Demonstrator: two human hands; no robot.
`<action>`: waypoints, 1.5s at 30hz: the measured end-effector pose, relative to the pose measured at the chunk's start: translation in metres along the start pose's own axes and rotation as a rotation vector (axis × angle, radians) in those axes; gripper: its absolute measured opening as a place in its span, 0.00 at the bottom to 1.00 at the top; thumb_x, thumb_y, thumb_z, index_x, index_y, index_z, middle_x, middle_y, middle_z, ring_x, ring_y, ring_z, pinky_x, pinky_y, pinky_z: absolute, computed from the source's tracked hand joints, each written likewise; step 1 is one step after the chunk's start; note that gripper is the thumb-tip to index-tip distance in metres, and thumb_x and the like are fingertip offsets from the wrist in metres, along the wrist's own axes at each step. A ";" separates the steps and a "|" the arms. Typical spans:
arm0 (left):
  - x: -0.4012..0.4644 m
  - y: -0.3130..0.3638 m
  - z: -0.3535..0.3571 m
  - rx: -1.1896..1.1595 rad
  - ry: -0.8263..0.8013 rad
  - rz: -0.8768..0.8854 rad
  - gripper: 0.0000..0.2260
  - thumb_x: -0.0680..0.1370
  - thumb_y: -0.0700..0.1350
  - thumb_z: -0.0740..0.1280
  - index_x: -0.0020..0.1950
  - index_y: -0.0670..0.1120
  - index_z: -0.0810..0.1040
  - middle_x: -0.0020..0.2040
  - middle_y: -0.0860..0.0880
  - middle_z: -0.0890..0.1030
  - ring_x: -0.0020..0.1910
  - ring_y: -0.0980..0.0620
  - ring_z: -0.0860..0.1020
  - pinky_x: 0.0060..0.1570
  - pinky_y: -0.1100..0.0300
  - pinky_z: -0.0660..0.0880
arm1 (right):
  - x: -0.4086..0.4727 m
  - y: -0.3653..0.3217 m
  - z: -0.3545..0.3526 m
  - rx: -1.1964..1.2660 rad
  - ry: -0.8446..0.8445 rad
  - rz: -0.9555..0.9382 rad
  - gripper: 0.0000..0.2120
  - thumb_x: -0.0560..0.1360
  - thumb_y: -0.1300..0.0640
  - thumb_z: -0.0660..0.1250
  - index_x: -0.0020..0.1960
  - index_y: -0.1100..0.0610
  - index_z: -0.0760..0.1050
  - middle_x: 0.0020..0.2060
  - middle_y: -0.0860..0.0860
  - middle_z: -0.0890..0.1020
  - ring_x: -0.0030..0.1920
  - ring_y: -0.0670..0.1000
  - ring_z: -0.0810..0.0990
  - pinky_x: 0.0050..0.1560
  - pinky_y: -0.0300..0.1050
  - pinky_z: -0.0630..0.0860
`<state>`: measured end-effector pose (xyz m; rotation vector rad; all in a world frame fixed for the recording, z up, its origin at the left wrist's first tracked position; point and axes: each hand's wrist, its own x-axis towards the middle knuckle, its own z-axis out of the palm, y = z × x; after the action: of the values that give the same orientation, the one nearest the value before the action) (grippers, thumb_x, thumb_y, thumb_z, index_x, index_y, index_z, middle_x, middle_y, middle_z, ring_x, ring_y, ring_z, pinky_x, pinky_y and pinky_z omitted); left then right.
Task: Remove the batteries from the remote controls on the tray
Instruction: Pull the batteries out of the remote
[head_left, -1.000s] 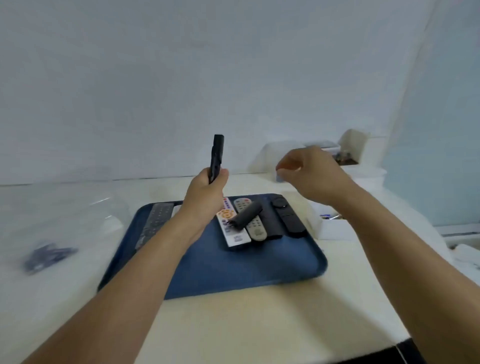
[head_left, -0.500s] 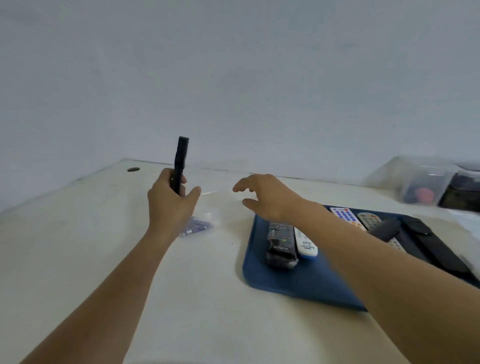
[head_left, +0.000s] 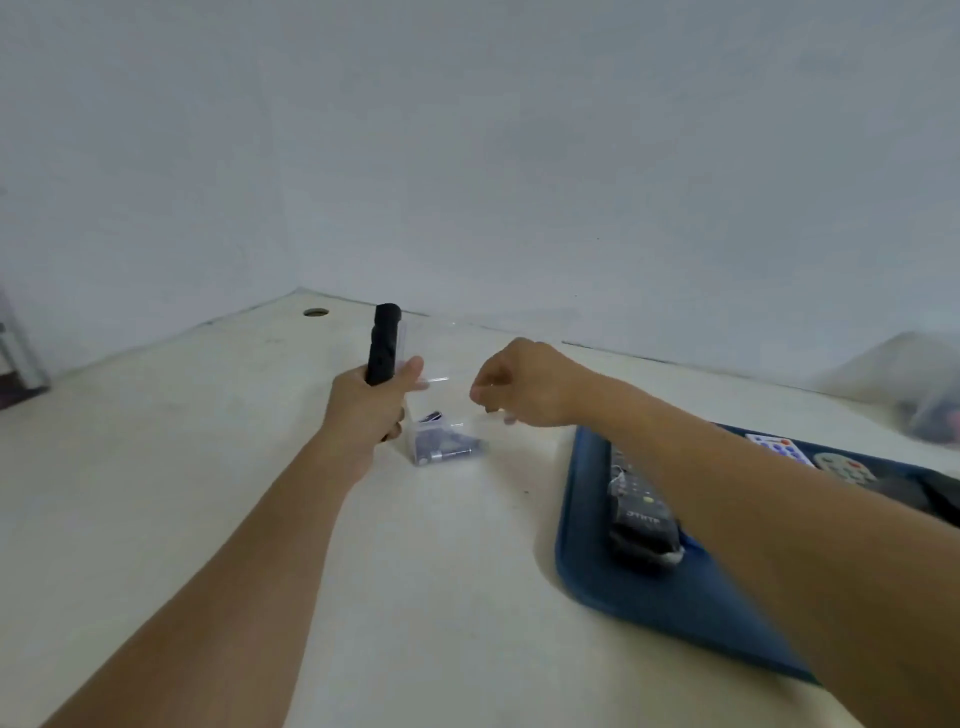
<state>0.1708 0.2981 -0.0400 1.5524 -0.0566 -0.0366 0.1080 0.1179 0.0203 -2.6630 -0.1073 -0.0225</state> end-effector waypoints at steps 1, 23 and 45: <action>0.001 -0.002 0.003 0.013 0.019 0.008 0.10 0.79 0.49 0.71 0.53 0.43 0.83 0.42 0.50 0.84 0.26 0.54 0.66 0.24 0.66 0.67 | 0.008 -0.005 0.001 0.021 -0.097 0.059 0.12 0.80 0.53 0.66 0.57 0.59 0.82 0.47 0.54 0.86 0.44 0.54 0.86 0.48 0.47 0.83; -0.003 -0.001 0.020 -0.131 0.104 0.280 0.06 0.81 0.50 0.69 0.45 0.53 0.82 0.36 0.58 0.85 0.26 0.56 0.66 0.32 0.61 0.65 | 0.024 0.020 0.036 0.057 0.151 -0.108 0.15 0.66 0.59 0.81 0.50 0.57 0.81 0.41 0.49 0.80 0.36 0.45 0.75 0.44 0.42 0.77; -0.002 -0.002 0.022 -0.154 0.094 0.250 0.05 0.80 0.51 0.69 0.48 0.51 0.82 0.44 0.57 0.87 0.28 0.60 0.70 0.42 0.57 0.68 | 0.026 0.018 0.034 0.105 0.079 -0.110 0.17 0.68 0.59 0.80 0.54 0.52 0.81 0.43 0.49 0.78 0.36 0.47 0.74 0.35 0.32 0.68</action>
<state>0.1674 0.2761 -0.0415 1.3812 -0.1693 0.2245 0.1357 0.1190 -0.0172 -2.5445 -0.2230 -0.1530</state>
